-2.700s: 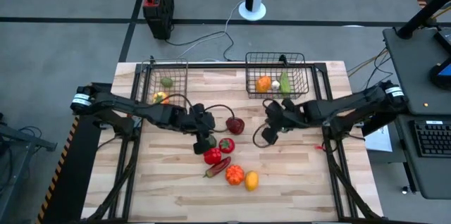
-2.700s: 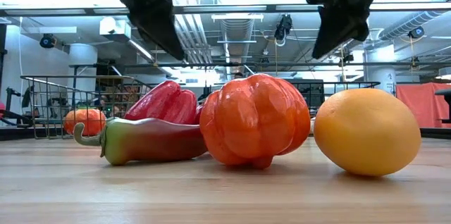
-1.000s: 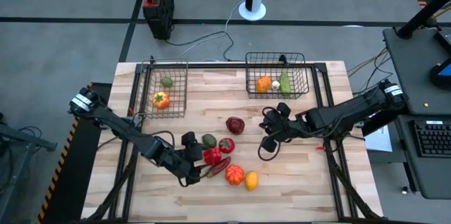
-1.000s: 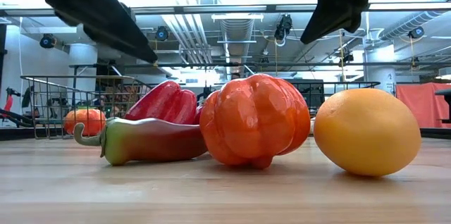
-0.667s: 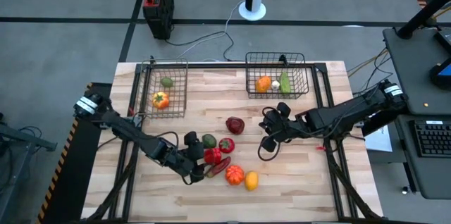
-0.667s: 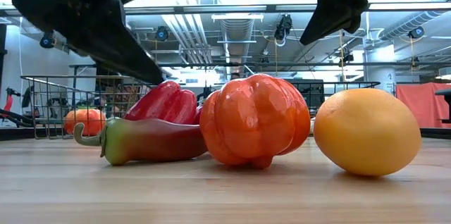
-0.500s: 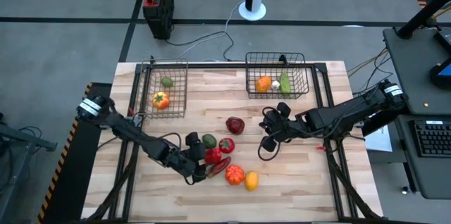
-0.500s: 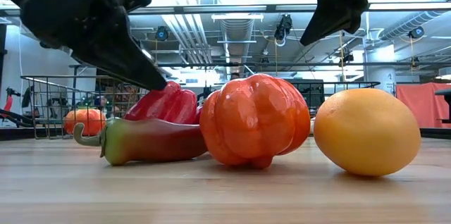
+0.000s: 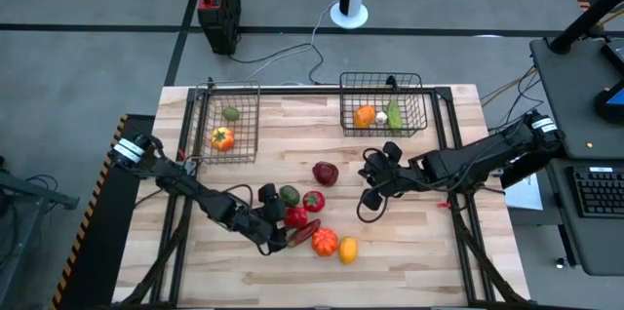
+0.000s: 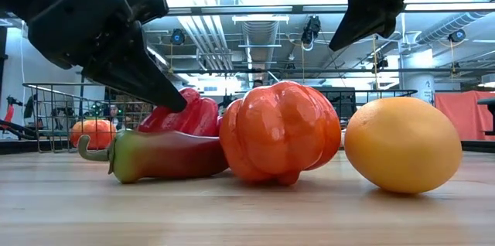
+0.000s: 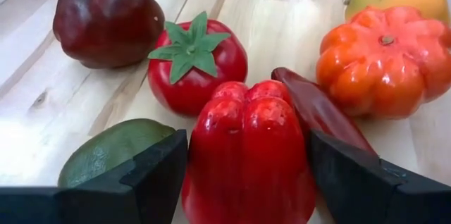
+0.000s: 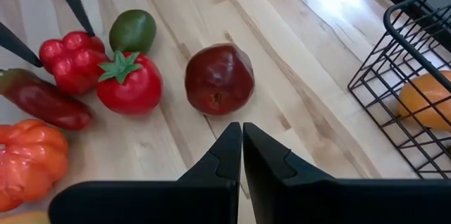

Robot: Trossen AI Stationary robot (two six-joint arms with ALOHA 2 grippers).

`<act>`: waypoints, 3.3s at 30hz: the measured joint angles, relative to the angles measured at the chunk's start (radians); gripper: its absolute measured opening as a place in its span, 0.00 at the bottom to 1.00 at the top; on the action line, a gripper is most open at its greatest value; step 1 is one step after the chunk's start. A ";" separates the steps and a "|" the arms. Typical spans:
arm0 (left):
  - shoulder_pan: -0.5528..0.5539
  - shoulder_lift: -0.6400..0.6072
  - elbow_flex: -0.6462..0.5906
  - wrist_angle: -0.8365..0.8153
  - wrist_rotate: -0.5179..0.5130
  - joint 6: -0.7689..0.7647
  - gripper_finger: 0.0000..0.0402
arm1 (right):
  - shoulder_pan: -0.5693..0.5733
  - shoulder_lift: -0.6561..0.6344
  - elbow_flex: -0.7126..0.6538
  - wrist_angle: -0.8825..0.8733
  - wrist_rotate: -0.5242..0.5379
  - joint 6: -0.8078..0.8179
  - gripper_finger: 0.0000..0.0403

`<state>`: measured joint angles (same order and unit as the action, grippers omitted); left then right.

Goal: Sort produce into baskets
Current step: Put the bell pepper into the black wire basket

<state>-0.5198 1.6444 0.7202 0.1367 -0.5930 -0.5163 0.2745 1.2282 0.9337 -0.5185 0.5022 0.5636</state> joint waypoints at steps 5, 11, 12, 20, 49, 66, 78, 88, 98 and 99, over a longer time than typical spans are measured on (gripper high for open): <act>0.000 0.000 -0.047 0.099 -0.001 0.012 0.67 | 0.000 0.000 -0.001 0.005 0.007 -0.006 0.02; 0.001 0.001 -0.057 0.115 -0.011 0.022 0.61 | 0.000 0.000 -0.001 0.005 0.023 -0.007 0.02; 0.001 0.001 -0.058 0.116 -0.011 0.022 0.59 | 0.000 0.000 -0.001 0.005 0.023 -0.007 0.02; 0.001 0.001 -0.059 0.117 -0.011 0.022 0.51 | 0.000 0.000 -0.001 0.008 0.024 -0.016 0.02; 0.070 -0.386 -0.021 0.396 -0.070 0.613 0.50 | 0.023 0.001 -0.207 0.965 -0.067 -0.606 0.11; 0.175 -0.227 -0.021 0.642 0.037 0.644 0.50 | 0.019 0.041 -0.201 0.973 -0.100 -0.515 0.87; 0.192 -0.165 -0.022 0.759 0.063 0.666 0.50 | 0.017 0.064 -0.168 0.967 -0.136 -0.545 0.91; 0.191 -0.164 -0.021 0.763 0.094 0.657 0.50 | -0.014 0.064 -0.163 0.973 -0.096 -0.551 0.91; 0.191 -0.164 -0.012 0.762 0.128 0.654 0.51 | -0.020 0.066 -0.159 0.979 -0.167 -0.557 0.84; 0.191 -0.164 -0.011 0.763 0.130 0.654 0.52 | -0.020 0.066 -0.156 0.979 -0.171 -0.561 0.81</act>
<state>-0.3286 1.4807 0.7092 0.9001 -0.4633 0.1379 0.2546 1.2945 0.7781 0.4610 0.3317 0.0028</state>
